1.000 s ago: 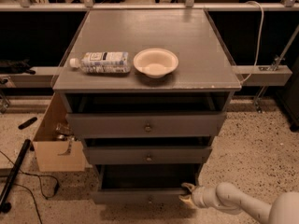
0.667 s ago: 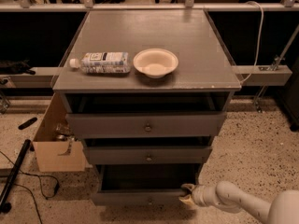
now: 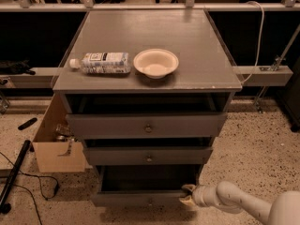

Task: Open bottom drawer

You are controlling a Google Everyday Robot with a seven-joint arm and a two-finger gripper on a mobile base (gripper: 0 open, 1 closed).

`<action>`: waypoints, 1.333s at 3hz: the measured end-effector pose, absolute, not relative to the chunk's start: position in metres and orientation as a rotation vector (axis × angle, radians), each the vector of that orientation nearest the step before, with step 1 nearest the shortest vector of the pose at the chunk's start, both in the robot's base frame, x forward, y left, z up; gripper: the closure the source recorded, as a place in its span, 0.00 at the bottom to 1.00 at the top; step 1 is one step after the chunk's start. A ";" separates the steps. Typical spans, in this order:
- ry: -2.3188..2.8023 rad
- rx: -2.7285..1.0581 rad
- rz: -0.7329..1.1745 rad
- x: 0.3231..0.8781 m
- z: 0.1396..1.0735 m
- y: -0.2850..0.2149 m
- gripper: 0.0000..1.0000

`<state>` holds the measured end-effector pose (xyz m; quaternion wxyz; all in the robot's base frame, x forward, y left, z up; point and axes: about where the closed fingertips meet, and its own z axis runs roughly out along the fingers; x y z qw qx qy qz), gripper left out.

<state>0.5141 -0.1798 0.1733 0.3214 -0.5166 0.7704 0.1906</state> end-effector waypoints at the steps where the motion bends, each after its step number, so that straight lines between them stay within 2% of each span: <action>1: 2.023 -1.357 0.501 0.514 0.173 -0.180 0.04; 3: 2.023 -1.357 0.501 0.514 0.173 -0.180 0.42; 4: 2.069 -1.366 0.519 0.490 0.164 -0.188 0.65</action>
Offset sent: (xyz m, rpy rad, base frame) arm 0.0000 0.0000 0.0000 0.0000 0.0000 0.0000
